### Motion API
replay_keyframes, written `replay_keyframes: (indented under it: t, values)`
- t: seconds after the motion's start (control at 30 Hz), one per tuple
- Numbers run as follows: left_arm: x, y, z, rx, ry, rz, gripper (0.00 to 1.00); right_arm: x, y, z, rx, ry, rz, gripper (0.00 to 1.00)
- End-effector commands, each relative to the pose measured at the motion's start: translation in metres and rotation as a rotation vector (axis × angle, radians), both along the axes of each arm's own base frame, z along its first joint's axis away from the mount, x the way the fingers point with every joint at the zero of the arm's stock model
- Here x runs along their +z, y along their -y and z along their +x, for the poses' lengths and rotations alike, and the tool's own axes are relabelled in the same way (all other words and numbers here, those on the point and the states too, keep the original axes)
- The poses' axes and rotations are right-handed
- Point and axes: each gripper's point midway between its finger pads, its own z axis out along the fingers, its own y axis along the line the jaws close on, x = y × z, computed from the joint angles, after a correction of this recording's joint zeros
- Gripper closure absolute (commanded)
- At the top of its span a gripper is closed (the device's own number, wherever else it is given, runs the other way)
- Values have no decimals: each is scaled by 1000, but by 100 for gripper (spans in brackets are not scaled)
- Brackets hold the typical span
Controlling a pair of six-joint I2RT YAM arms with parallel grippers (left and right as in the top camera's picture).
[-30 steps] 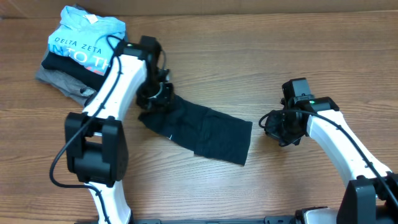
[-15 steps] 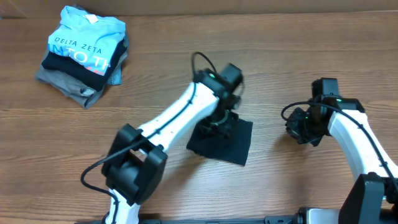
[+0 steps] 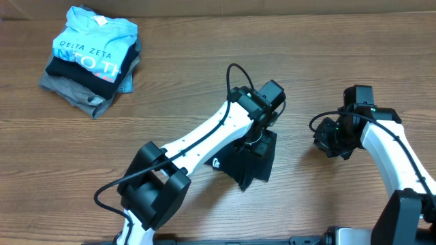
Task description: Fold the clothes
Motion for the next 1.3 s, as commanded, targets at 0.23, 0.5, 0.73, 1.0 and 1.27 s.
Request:
replay_keyframes:
  t: [0.23,0.5,0.73,1.0,1.27]
  values:
    - [71,-65,58,128,49,13,46,45,-74,30,379,306,361,57]
    - [88,-117,85,224,26,-14,37,35,-123,35,480,317,220,46]
    - [88,-126,79,207,-4,3,34,3,-114,30,384,207,2,36]
    - [84,-128,77,197,-8,13,33,-9,-130,27,447,181,88,59]
    - [82,-128,77,193,-8,16,33,-6,-96,56,401,259,-79,93]
